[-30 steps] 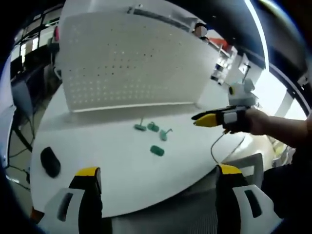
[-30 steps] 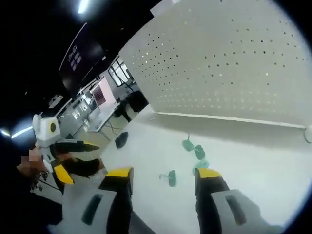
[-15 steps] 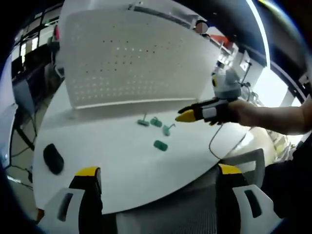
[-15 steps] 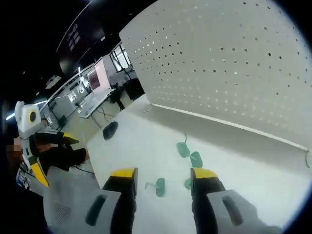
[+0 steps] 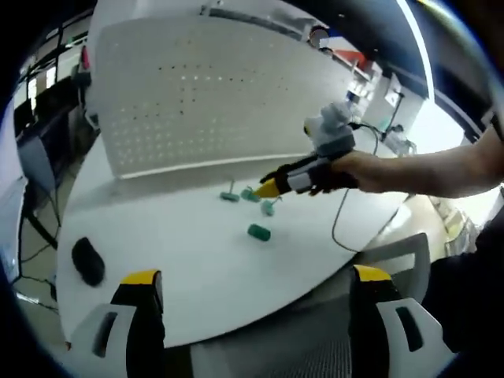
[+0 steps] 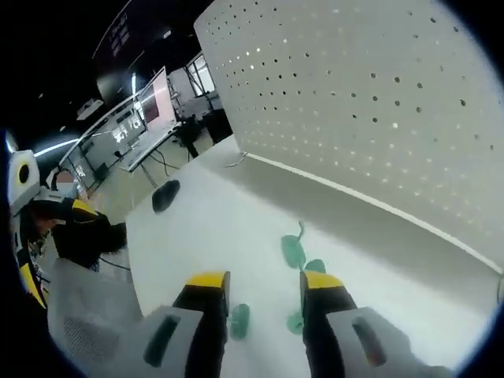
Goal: Insert the hook assembly into the mounting plate slot until the hook locks in place.
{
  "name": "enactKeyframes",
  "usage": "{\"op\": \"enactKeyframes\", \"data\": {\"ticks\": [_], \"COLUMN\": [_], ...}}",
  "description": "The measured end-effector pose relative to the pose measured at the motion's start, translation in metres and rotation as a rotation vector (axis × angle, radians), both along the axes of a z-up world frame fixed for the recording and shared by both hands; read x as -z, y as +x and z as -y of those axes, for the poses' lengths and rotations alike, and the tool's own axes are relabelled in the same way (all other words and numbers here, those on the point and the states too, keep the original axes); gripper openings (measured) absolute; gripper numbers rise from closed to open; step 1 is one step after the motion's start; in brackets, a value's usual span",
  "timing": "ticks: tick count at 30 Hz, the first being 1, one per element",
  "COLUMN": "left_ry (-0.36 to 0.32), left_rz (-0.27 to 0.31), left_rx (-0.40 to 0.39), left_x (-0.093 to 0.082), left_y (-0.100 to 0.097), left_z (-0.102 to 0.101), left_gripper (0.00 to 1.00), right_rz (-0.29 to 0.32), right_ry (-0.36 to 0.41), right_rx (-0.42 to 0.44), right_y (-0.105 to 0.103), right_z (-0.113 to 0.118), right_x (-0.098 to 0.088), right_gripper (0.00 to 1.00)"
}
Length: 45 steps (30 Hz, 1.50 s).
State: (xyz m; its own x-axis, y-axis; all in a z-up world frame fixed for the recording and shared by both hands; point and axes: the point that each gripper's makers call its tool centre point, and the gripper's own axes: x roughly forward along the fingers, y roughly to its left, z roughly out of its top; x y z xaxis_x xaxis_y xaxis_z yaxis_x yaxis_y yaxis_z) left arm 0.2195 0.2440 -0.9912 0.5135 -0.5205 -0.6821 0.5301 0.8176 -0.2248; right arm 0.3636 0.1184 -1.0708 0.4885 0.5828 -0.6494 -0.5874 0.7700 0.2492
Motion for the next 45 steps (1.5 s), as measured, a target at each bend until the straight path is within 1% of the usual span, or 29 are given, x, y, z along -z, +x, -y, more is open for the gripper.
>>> {"op": "enactKeyframes", "data": {"ticks": [2, 3, 6, 12, 17, 19, 23, 29, 33, 37, 38, 40, 44, 45], "left_ry": [0.027, 0.021, 0.007, 0.006, 0.011, 0.015, 0.016, 0.009, 0.013, 0.012, 0.012, 0.011, 0.015, 0.015], "left_rz": [-0.009, -0.011, -0.027, -0.026, -0.038, -0.043, -0.048, -0.045, -0.052, -0.054, -0.054, -0.055, -0.056, -0.056], "left_rx": [-0.012, -0.017, -0.028, -0.051, -0.049, -0.047, -0.055, -0.067, -0.066, -0.069, -0.07, -0.07, -0.067, -0.067], "left_x": [0.005, 0.006, 0.008, 0.008, 0.012, 0.013, 0.014, 0.014, 0.016, 0.017, 0.017, 0.017, 0.017, 0.017], "left_y": [0.0, 0.0, 0.0, 0.004, 0.002, 0.001, 0.003, 0.007, 0.007, 0.006, 0.006, 0.006, 0.005, 0.005], "left_z": [-0.007, -0.009, -0.011, -0.015, -0.014, -0.014, -0.016, -0.015, -0.014, -0.013, -0.013, -0.013, -0.012, -0.012], "left_gripper": [1.0, 1.0, 1.0, 1.0, 1.0, 0.99, 0.99, 0.99, 0.99, 0.99, 0.99, 0.99, 0.98, 0.99], "right_rz": [0.0, -0.003, -0.012, -0.025, -0.065, -0.068, -0.101, -0.089, -0.091, -0.077, -0.085, -0.098, -0.102, -0.107], "right_ry": [-0.003, -0.021, -0.037, -0.071, -0.12, -0.128, -0.134, -0.166, -0.192, -0.207, -0.199, -0.186, -0.181, -0.169], "right_rx": [0.009, 0.01, 0.007, -0.009, -0.013, -0.005, 0.004, -0.013, -0.017, -0.017, -0.009, -0.002, 0.002, 0.009], "right_y": [0.006, 0.01, 0.018, 0.029, 0.033, 0.035, 0.038, 0.045, 0.047, 0.049, 0.046, 0.041, 0.033, 0.031], "right_z": [0.002, 0.004, 0.005, 0.003, 0.007, 0.009, 0.012, 0.013, 0.015, 0.017, 0.017, 0.016, 0.016, 0.016], "right_x": [0.003, 0.006, 0.012, 0.025, 0.045, 0.048, 0.055, 0.055, 0.056, 0.054, 0.052, 0.051, 0.048, 0.046], "right_gripper": [0.31, 0.31, 0.31, 0.28, 0.25, 0.24, 0.22, 0.14, 0.05, 0.02, 0.0, 0.0, 0.0, 0.0]}}
